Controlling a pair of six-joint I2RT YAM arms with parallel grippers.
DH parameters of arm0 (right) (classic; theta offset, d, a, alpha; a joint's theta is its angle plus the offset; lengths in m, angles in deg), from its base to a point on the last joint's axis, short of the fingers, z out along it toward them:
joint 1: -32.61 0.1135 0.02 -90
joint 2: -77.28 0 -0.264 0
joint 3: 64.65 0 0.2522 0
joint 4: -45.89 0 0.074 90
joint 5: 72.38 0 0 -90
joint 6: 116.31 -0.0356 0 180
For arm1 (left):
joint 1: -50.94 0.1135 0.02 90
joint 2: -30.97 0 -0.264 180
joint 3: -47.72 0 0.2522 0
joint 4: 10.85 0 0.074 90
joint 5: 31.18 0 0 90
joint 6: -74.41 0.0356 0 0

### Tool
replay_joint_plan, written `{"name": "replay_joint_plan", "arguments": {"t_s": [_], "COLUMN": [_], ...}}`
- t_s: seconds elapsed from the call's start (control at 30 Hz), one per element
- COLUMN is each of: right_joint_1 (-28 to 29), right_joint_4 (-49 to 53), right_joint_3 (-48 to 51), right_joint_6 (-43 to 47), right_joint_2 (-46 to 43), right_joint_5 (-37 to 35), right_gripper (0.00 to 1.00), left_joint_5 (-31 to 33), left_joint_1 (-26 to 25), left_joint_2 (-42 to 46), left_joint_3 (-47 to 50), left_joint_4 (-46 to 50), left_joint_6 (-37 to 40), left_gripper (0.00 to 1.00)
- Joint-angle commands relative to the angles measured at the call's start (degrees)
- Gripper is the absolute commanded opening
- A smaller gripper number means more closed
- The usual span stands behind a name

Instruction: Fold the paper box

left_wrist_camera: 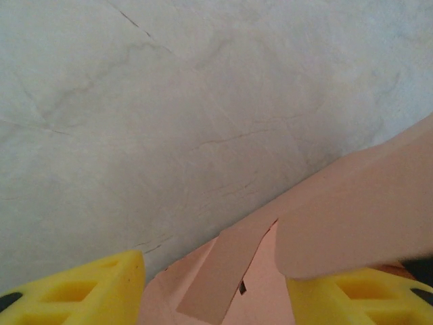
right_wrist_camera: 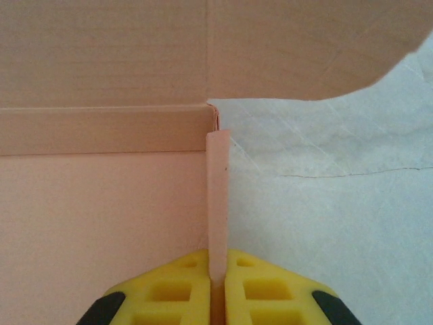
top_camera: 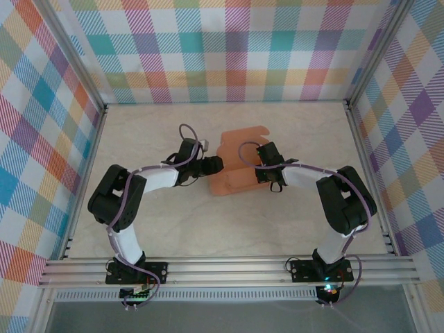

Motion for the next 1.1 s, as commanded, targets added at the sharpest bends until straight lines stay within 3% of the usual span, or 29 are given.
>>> {"name": "replay_joint_plan", "arguments": {"t_s": [0.0,0.43,0.77,0.97,1.07], "right_joint_1": [-0.3,-0.3,-0.5,-0.5,-0.6], "right_joint_4": [0.9,0.7,0.9,1.0,1.2], "right_joint_3": [0.8,0.8,0.8,0.8,0.9], "right_joint_6": [-0.2,-0.8,-0.8,-0.8,-0.8], "right_joint_2": [0.5,0.9,0.8,0.5,0.3], "right_joint_5": [2.0,2.1,1.9,1.8,1.7], "right_gripper": [0.1,0.1,0.1,0.1,0.1], "left_joint_5": [-1.5,0.6,-6.4,-11.1,-11.9], "left_joint_1": [-2.1,-6.9,-6.9,-5.2,-5.1], "left_joint_2": [-1.1,-3.0,-1.0,-1.4,-0.5], "left_joint_3": [-2.8,-4.3,-2.3,-0.6,-1.8], "left_joint_4": [-1.4,2.4,-0.9,-7.1,-4.0], "left_joint_6": [0.2,0.9,-1.2,-7.5,-6.4], "left_gripper": [0.57,0.49,0.49,0.49,0.5]}}
